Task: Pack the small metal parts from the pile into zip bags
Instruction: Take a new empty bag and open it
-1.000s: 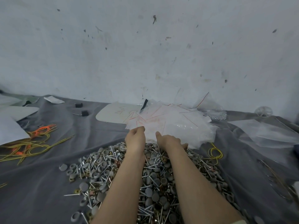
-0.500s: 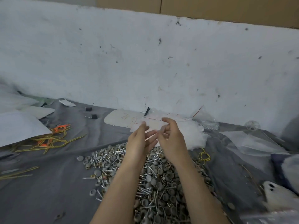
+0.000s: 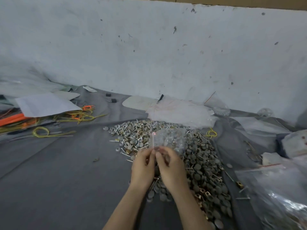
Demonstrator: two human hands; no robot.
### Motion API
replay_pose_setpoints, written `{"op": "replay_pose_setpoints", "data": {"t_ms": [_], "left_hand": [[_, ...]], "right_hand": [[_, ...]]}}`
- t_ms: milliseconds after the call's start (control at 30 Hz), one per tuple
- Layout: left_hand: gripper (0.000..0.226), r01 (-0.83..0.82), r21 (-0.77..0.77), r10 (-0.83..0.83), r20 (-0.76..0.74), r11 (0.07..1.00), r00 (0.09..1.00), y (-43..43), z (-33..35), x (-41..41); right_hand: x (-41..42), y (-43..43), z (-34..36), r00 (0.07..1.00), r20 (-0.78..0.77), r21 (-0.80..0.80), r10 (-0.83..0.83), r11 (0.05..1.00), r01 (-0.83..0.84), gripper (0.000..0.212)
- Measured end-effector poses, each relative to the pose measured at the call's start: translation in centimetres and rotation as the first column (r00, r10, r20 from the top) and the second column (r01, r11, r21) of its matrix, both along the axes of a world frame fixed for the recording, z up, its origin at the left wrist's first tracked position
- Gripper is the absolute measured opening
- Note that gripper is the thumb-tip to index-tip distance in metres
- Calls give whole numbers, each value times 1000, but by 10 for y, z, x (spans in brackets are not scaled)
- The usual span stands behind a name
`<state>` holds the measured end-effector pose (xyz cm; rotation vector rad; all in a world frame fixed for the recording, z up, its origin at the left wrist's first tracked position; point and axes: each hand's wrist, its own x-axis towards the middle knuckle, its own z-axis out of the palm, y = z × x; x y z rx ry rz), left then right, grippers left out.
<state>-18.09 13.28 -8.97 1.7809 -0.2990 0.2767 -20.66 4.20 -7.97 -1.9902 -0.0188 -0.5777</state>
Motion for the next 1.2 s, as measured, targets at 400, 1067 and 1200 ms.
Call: {"op": "replay_pose_setpoints", "data": {"t_ms": [400,1067,1200], "left_hand": [[18,-42,36,36,146,998,989,-4,-1,-10],[36,-140,-42,144,115,989,983,-3,-5,-8],[26,-117,-140,129,73,983,989,-2,-3,-6]], "right_hand": [[1,4,-9,989,45,0,-142,990,142,26],[-3,9,-7,992,79,90,-96,992,89,17],[-3,7,-4,996,76,193,-43,981,28,13]]}}
